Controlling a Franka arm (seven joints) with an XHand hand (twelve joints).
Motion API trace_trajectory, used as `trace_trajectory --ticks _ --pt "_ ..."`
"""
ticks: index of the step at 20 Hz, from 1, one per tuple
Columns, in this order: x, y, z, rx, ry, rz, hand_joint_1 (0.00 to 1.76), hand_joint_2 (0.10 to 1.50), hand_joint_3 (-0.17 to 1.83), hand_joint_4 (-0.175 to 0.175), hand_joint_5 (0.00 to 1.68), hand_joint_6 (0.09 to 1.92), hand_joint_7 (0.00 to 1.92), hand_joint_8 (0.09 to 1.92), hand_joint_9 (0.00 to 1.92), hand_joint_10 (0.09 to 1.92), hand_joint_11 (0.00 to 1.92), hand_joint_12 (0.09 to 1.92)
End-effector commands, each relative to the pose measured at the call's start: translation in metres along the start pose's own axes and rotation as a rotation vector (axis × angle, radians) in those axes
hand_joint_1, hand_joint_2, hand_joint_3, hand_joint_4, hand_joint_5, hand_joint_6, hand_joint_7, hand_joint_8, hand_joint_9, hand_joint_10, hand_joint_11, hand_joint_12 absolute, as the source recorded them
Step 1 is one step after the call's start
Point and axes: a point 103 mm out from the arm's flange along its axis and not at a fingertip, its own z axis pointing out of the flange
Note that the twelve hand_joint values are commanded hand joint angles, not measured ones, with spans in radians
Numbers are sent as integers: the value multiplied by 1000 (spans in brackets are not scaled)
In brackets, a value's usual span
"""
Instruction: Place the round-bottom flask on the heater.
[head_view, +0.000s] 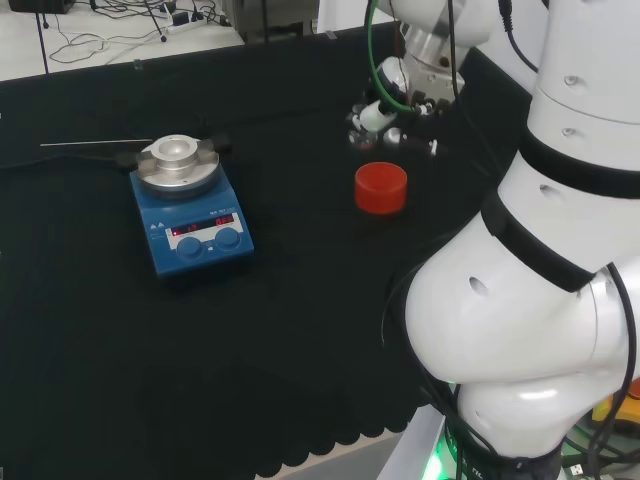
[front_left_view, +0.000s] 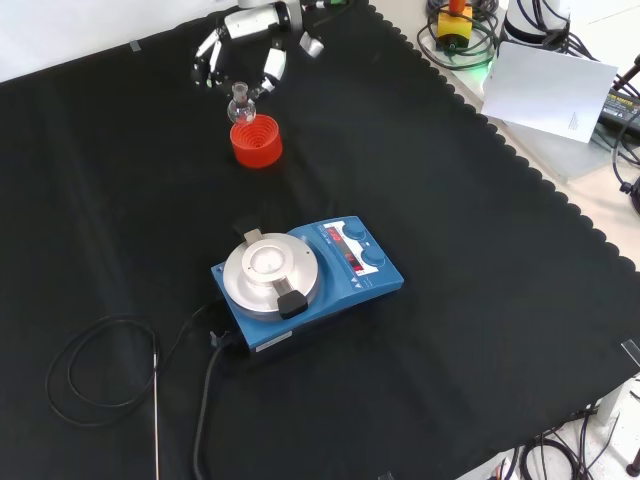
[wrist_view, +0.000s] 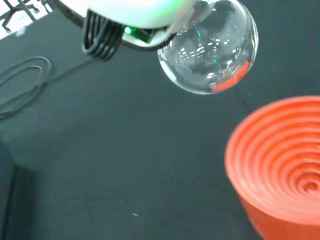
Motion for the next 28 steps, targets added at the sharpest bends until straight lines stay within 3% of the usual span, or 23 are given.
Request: trace_trajectory --ticks 1,18,28 --pt "51 -4 -12 4 -25 -62 1135 652 818 -33 1125 1007 451 702 724 595 533 1286" --pt "177 40 -8 63 -69 -261 1138 646 828 -42 1127 1009 452 703 728 595 539 1285" --pt "245 38 15 111 -105 -367 1140 640 836 -47 1131 1007 455 704 731 596 542 1284"
